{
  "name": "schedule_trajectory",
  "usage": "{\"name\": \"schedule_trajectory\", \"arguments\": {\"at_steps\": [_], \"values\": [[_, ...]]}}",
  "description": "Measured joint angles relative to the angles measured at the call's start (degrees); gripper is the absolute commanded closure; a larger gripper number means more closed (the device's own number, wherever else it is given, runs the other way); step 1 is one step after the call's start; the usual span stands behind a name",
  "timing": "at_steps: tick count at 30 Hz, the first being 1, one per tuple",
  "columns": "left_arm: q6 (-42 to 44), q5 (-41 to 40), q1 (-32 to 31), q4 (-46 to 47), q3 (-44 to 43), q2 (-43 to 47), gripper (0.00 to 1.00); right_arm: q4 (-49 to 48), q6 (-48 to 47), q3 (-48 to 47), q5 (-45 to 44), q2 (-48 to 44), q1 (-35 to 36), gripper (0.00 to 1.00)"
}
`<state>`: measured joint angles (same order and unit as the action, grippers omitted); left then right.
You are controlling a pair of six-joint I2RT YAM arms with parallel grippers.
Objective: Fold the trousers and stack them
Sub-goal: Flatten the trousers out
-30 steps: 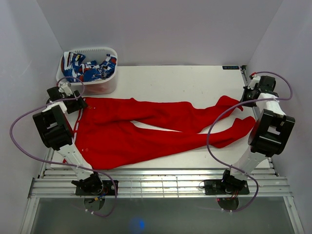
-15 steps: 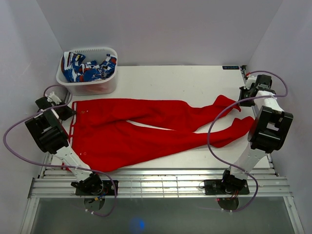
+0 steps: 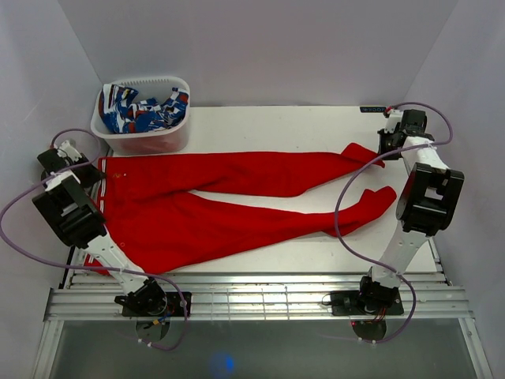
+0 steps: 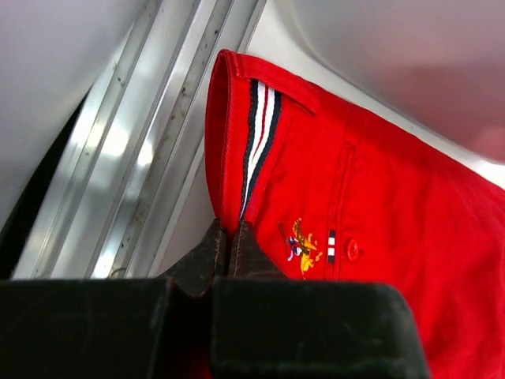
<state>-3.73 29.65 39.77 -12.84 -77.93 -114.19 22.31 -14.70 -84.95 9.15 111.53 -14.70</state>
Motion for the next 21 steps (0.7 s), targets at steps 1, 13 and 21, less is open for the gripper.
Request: {"name": "schedule_trajectory", "arguments": {"at_steps": [1, 13, 21], "values": [[0.1, 0.0, -0.1, -0.5, -0.8, -0.4, 0.97, -0.2, 0.1, -1.2, -0.6, 0.4, 0.6, 0.73], [13.7, 5.6, -3.3, -15.6, -7.5, 2.2, 0.27, 16.5, -18.0, -17.4, 2.3, 2.5, 0.7, 0.08], [32.1, 9.6, -4.1, -30.8, -0.7, 17.9, 0.25, 36.7, -41.5, -16.0, 6.4, -2.1, 0.0, 0.07]]}}
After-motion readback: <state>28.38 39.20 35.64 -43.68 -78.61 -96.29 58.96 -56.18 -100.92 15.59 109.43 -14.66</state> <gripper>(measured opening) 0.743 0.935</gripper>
